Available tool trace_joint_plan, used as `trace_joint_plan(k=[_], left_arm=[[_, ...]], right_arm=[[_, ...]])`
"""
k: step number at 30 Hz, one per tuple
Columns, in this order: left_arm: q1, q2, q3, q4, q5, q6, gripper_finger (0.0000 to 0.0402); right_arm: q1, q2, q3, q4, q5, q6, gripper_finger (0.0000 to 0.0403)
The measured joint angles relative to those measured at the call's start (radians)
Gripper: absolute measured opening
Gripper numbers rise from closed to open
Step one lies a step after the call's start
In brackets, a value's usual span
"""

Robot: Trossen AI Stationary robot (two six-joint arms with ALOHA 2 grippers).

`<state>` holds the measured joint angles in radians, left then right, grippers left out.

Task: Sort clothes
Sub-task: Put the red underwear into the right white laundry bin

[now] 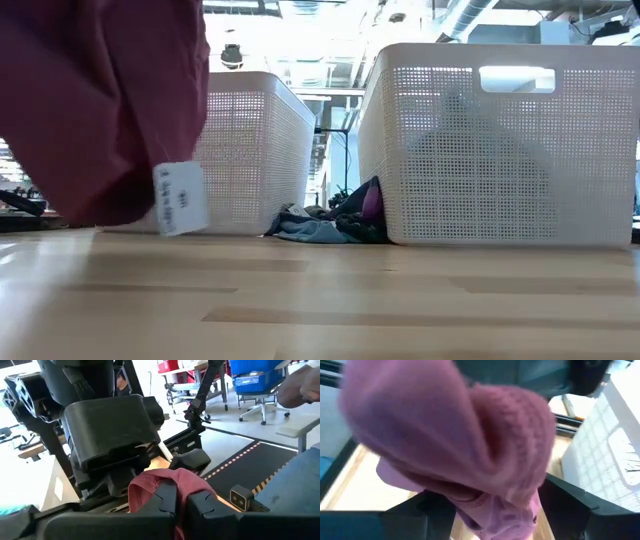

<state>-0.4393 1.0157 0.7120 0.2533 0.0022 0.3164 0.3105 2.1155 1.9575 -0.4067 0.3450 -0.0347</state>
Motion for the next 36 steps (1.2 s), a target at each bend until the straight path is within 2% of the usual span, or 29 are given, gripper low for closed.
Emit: trace_joint_plan(k=[2, 4, 9, 11, 16, 18, 24, 29, 33, 36], left_arm=[[0.000, 0.000, 0.000, 0.000, 0.012, 0.005, 0.0000], [0.000, 0.000, 0.000, -0.001, 0.019, 0.005, 0.0000], [0.000, 0.000, 0.000, -0.002, 0.020, 0.006, 0.0000], [0.000, 0.000, 0.000, -0.002, 0.020, 0.006, 0.0000], [0.000, -0.001, 0.000, -0.021, 0.014, 0.001, 0.0002], [-0.009, -0.002, 0.000, -0.034, -0.026, 0.001, 0.0013], [-0.066, -0.013, 0.000, -0.097, -0.228, 0.047, 0.0094], [-0.097, -0.064, 0.000, -0.214, -0.401, 0.039, 0.0174], [-0.103, -0.107, 0.000, -0.302, -0.456, -0.017, 0.0215], [-0.103, -0.123, 0.000, -0.357, -0.474, -0.060, 0.0225]], right_arm=[[-0.004, 0.000, 0.000, -0.001, -0.008, 0.000, 0.0253], [-0.006, 0.000, 0.000, -0.004, -0.008, -0.001, 0.0213], [-0.006, 0.000, 0.000, -0.002, -0.057, -0.031, 0.0057], [-0.005, 0.000, 0.000, -0.004, -0.070, -0.051, 0.0018], [-0.006, 0.000, 0.000, -0.038, -0.066, -0.045, 0.0011], [-0.005, 0.000, 0.000, -0.063, -0.053, -0.045, 0.0006], [-0.003, -0.007, 0.001, -0.134, -0.019, -0.044, 0.0002], [0.010, -0.052, 0.001, -0.243, 0.079, -0.018, 0.0001], [0.034, -0.112, 0.002, -0.301, 0.172, -0.015, 0.0001], [0.054, -0.162, 0.003, -0.329, 0.241, -0.015, 0.0001]])
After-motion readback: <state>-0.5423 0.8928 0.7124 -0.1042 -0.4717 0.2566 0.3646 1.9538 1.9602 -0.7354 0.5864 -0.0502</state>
